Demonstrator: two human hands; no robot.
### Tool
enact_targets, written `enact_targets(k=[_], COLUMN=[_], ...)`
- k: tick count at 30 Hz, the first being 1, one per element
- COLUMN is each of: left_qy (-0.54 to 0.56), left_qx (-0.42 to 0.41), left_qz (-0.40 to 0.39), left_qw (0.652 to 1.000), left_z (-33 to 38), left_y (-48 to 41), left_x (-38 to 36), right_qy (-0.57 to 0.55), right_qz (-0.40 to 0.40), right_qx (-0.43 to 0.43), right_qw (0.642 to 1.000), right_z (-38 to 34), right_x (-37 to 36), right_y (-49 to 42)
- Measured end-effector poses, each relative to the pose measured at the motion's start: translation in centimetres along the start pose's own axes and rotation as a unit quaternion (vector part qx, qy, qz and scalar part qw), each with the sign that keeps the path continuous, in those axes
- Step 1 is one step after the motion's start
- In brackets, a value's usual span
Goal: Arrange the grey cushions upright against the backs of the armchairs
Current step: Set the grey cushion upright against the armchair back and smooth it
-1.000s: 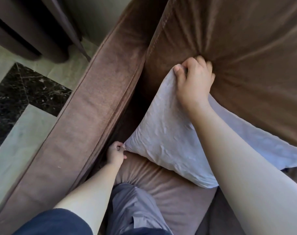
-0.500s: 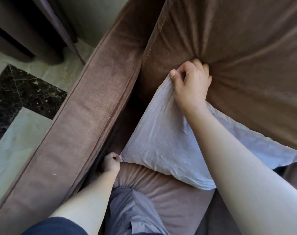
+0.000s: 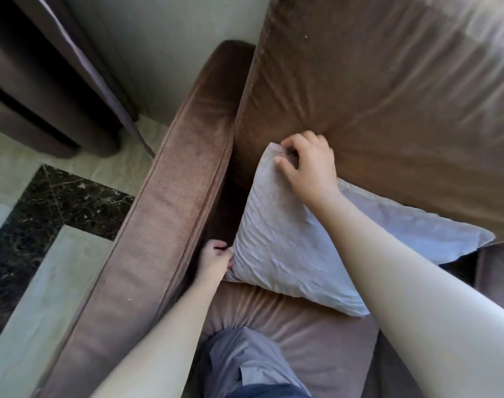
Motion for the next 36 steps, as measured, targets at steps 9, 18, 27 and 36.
enact_targets(k=[9,18,27,36], left_qy=[-0.109,-0.444,-0.603,-0.677], left_qx=[-0.265,-0.413,-0.399,-0.376], left_qz=[-0.143,-0.359,-0.413,-0.389], left_qw=[0.947,0.709,0.554,0.499], left_z=[14.8,19.9,16.4,11.6], left_y=[7.9,15.3,20.9,20.8], left_x=[-7.4,-22.9,-40.7,-47.4], right_qy=[-0.043,-0.017,-0.14,-0.38], right_qz=[-0.064,0.015,0.046,0.054], right_qx=[-0.004,-0.2,-0.336,-0.461], right_qw=[0.997,0.98,0.93,0.8], right_z=[6.4,18.7,29.1,30.8], right_x=[3.7,7.5,8.4,2.9], right_y=[4.5,13.3,21.8,28.6])
Point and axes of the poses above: each hand's wrist, its own y-axis away from the middle knuckle, its own x-axis out of the back of the hand, z = x × y, the point moved 3 cm from there along -y, towards the middle knuckle, and after that the axes turned 14 degrees about y, right-handed, at the moved point
